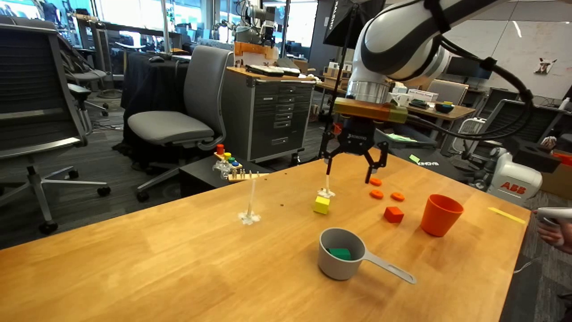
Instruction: Put the green, yellow and orange blocks inside the grey measuring cup
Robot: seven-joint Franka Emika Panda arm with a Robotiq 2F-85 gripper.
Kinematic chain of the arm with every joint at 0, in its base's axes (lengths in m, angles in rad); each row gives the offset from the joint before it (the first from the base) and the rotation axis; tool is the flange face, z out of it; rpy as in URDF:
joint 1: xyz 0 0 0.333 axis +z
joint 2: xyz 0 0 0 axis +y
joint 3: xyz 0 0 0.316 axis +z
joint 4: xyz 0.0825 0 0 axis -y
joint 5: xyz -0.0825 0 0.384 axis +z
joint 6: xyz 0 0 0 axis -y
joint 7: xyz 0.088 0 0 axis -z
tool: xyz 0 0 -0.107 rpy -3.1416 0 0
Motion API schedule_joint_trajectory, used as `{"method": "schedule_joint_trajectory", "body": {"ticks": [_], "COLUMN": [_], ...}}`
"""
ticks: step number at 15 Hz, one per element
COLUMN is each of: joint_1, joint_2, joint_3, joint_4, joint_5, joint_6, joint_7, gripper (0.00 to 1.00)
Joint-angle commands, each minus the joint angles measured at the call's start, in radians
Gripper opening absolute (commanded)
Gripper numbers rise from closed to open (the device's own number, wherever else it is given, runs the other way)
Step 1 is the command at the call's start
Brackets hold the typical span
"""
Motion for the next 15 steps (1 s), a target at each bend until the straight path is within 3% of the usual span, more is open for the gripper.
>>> {"method": "schedule_joint_trajectory", "body": {"ticks": [1,15], "joint_1": [0.010,-0.004], "joint_2": [0.112,0.379], "joint_3": [-0.006,0.019], "joint_4": [0.146,0.427], "joint_5": [-0.019,0.003], "joint_6": [0.006,-0.060], "joint_7": [0.050,0.098], "gripper": [1.00,1.00]}}
